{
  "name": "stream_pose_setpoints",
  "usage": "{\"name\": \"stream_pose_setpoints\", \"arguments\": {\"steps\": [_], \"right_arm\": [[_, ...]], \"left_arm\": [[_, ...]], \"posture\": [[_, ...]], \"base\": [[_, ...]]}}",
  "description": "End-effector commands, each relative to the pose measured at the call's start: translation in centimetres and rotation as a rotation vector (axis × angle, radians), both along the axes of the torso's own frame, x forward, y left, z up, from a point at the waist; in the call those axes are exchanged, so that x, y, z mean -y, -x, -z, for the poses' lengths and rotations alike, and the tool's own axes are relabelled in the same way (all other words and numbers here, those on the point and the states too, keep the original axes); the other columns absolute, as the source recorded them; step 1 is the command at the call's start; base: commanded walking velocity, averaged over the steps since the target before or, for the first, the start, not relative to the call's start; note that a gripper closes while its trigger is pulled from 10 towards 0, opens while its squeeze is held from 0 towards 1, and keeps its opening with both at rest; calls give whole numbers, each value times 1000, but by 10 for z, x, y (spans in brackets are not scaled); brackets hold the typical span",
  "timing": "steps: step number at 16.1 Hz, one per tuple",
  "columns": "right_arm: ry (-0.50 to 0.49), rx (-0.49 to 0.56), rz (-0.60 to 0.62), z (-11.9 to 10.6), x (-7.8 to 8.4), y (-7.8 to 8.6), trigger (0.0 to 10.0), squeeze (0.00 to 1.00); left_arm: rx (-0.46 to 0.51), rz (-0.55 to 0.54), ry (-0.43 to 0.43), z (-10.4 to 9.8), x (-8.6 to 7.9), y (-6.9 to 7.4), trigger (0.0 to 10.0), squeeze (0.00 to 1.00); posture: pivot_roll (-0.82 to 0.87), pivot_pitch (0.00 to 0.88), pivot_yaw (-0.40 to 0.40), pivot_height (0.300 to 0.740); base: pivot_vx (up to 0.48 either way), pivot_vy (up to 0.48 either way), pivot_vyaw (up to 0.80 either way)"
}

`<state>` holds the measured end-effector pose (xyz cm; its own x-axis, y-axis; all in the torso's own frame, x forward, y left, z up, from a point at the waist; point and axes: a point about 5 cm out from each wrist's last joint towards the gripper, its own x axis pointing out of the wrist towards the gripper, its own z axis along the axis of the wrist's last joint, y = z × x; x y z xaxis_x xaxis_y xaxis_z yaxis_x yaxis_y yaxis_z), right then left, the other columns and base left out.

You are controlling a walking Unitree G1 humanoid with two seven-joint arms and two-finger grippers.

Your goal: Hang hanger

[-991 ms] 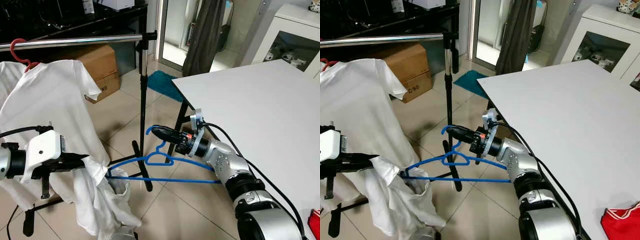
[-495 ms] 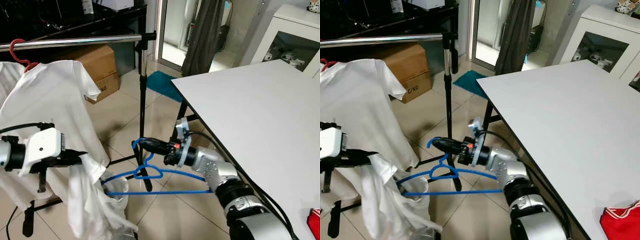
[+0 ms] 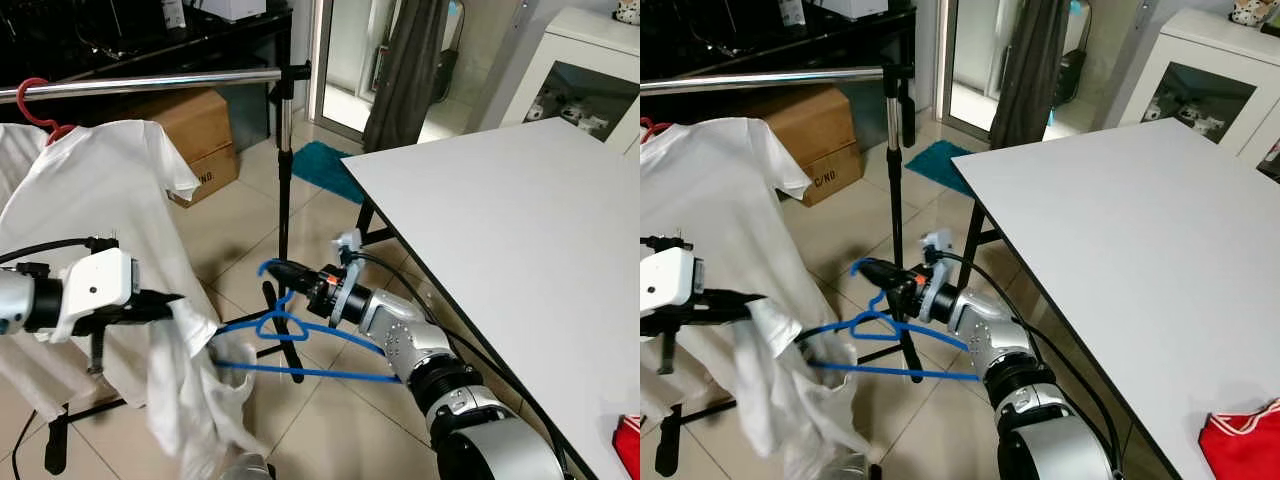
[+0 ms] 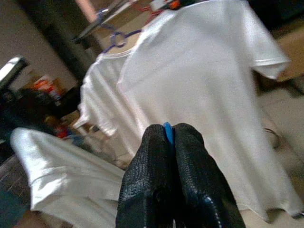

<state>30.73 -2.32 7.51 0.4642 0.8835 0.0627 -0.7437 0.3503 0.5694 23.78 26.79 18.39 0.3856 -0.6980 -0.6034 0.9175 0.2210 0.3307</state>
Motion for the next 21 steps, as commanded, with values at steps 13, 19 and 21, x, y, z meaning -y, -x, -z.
{"name": "stream_pose_setpoints", "arguments": {"steps": [13,19,21], "right_arm": [[-491,-279,-17,-8,20,-5,10000,0],[-614,-269,-104,-12,15,3,10000,0],[-547,-155,-103,-16,7,5,10000,0]], "left_arm": [[228,-23,-18,-24,4,-24,10000,0],[353,-122,167,-33,14,-28,10000,0],[385,-160,305,-34,27,-30,10000,0]], "posture": [[177,0,8,740],[187,0,8,740],[184,0,1,740]], "base": [[0,0,0],[0,0,0],[0,0,0]]}}
